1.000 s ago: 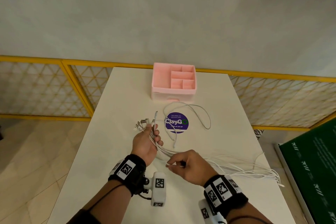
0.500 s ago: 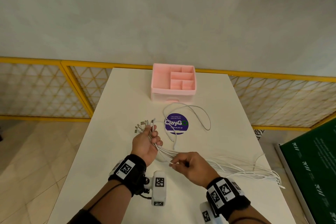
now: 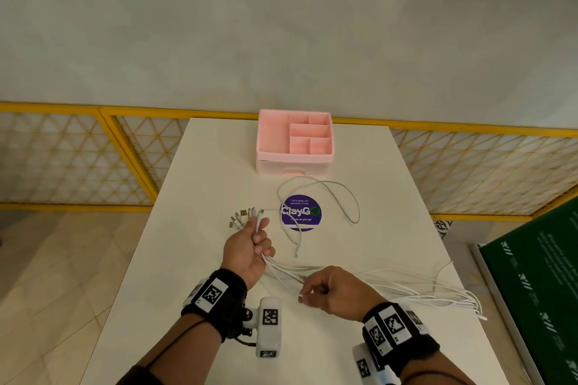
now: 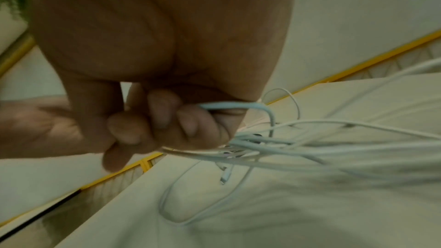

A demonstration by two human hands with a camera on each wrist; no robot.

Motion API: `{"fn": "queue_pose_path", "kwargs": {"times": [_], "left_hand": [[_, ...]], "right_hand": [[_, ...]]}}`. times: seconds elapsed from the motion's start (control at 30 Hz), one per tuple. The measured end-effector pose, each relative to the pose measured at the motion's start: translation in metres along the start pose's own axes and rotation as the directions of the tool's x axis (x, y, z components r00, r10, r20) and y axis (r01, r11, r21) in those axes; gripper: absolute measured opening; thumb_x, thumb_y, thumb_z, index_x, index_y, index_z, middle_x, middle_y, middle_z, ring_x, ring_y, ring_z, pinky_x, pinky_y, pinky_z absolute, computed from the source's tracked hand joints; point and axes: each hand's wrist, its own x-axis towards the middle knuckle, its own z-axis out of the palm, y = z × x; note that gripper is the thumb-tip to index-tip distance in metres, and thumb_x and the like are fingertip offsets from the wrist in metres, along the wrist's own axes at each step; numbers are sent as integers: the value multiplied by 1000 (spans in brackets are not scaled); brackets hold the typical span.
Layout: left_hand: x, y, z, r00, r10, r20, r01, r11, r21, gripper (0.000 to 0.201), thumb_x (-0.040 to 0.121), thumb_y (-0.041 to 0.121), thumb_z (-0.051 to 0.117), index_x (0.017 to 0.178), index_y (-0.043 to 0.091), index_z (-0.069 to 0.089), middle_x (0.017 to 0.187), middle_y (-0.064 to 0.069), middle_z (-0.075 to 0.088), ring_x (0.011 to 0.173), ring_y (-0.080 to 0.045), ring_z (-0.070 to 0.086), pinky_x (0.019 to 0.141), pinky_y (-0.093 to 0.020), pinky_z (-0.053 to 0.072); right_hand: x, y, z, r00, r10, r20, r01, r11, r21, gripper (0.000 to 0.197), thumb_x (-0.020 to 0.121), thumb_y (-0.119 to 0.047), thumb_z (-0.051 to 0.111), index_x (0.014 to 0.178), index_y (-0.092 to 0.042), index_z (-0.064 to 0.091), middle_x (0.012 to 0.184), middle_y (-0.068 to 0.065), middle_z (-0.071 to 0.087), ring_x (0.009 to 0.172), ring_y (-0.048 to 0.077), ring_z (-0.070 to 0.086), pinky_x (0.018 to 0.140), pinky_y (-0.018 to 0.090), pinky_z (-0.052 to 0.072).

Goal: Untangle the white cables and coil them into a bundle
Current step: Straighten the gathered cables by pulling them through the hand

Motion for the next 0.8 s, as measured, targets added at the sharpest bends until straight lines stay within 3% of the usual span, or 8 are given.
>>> {"fn": "queue_pose_path", "kwargs": {"times": [0.13, 0.27, 0.33, 0.4, 0.5, 0.63, 0.7, 0.8], "left_hand": [[-3, 4, 2, 999, 31, 8, -30, 999, -10, 33, 105, 35, 46, 82, 13, 54, 48, 7, 34, 38, -8, 29, 43, -22, 32], [-3, 6, 2, 999, 51, -4, -51, 998, -34, 35, 102, 39, 51, 77, 16, 52, 49, 7, 33, 39, -9, 28, 42, -23, 33], [-2, 7, 1, 998, 54, -11, -55, 997, -50, 35, 102, 40, 51, 77, 16, 53, 49, 6, 34, 39, -9, 29, 42, -22, 33], [-4, 6, 1, 999, 45, -9, -45, 998, -51, 35, 103, 40, 49, 77, 16, 52, 49, 6, 34, 38, -9, 29, 42, -22, 33], [-8, 0, 4, 999, 40, 3, -40, 999, 14, 35, 102, 39, 53, 76, 16, 51, 51, 5, 32, 39, -9, 29, 42, -23, 33], [-14, -9, 5, 997, 58, 57, -67, 982, 178, 22, 97, 12, 61, 79, 17, 51, 52, 5, 30, 41, -8, 29, 42, -24, 34], [-15, -11, 3, 996, 49, 72, -63, 974, 215, 22, 97, 10, 61, 78, 15, 51, 53, 5, 31, 42, -9, 29, 42, -24, 34], [-15, -12, 2, 997, 35, 65, -50, 970, 239, 18, 98, 15, 60, 82, 10, 56, 55, 3, 33, 42, -9, 30, 42, -24, 33]], "right_hand": [[-4, 8, -8, 991, 55, -125, -34, 986, 163, 12, 88, -24, 72, 80, -15, 71, 54, -10, 50, 52, 8, 44, 55, 20, 39], [-7, 21, -21, 966, 28, -256, -30, 1000, -4, 19, 81, -15, 71, 70, -29, 65, 63, -11, 59, 58, 3, 51, 62, 23, 45], [-5, 40, -32, 879, 46, -475, -108, 989, -104, 25, 80, -7, 67, 74, -31, 65, 75, -8, 62, 71, 8, 58, 69, 25, 44], [-7, 56, -45, 757, 125, -641, -249, 963, -106, 13, 83, -12, 69, 81, -25, 68, 87, -1, 58, 84, 21, 55, 73, 28, 40], [-6, 60, -59, 691, 317, -650, -354, 932, 78, 10, 91, -26, 67, 84, -20, 66, 82, 3, 64, 77, 24, 61, 68, 31, 44], [5, 27, -68, 664, 358, -657, -59, 901, 431, 9, 92, -14, 62, 86, -9, 67, 74, 12, 72, 56, 20, 67, 61, 35, 52], [7, 3, -69, 668, 336, -664, 94, 847, 523, 10, 93, -6, 59, 88, -6, 68, 73, 16, 67, 54, 21, 61, 56, 31, 49], [8, -33, -65, 729, 223, -647, 298, 747, 594, 16, 94, 5, 53, 98, -3, 67, 79, 17, 68, 67, 24, 65, 65, 33, 54]]}}
